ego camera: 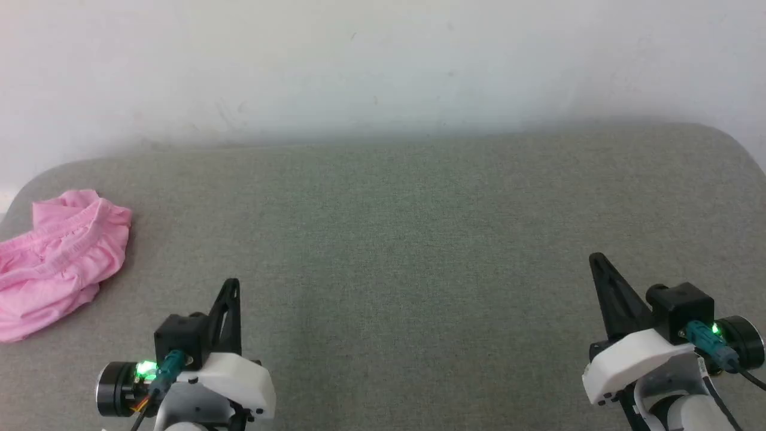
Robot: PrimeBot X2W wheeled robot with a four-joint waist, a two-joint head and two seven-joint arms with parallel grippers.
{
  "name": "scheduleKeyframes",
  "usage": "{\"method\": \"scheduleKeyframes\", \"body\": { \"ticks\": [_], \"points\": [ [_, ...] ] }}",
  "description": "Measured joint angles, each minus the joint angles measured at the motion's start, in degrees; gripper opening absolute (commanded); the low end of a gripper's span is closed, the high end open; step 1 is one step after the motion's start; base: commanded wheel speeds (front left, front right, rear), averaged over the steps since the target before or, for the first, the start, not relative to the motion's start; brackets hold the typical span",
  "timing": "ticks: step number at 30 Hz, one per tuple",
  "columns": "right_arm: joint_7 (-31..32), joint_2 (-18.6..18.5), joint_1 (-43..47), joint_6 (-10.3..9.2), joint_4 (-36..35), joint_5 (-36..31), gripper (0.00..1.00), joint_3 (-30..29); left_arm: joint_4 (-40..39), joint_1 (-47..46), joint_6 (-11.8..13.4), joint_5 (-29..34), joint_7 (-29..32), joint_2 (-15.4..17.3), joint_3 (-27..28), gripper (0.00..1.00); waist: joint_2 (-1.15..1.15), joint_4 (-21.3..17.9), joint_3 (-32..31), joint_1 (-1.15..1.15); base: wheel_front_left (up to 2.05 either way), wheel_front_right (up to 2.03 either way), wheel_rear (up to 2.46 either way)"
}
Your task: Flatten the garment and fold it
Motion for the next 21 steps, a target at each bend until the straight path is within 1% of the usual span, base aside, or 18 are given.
{"method": "scheduleKeyframes", "body": {
  "ticks": [4,5,12,21],
  "points": [
    [0.0,0.0,0.0,0.00,0.0,0.0,0.00,0.0,0.0,0.0,0.0,0.0,0.0,0.0,0.0,0.00,0.00,0.0,0.0,0.00,0.00,0.00,0.00],
    [0.0,0.0,0.0,0.00,0.1,0.0,1.00,0.0,0.0,0.0,0.0,0.0,0.0,0.0,0.0,1.00,0.00,0.0,0.0,0.00,0.00,0.00,0.00],
    [-0.1,-0.1,0.0,0.00,0.1,0.1,1.00,-0.2,0.1,0.0,0.2,0.0,-0.1,0.0,-0.2,1.00,0.00,0.0,0.0,0.00,0.00,0.00,0.00],
    [-1.1,-0.1,0.0,0.00,0.1,0.6,1.00,-1.5,0.2,0.0,1.7,0.0,-1.1,0.0,-0.8,1.00,0.00,0.0,0.1,0.00,0.00,0.00,0.00]
  ]
}}
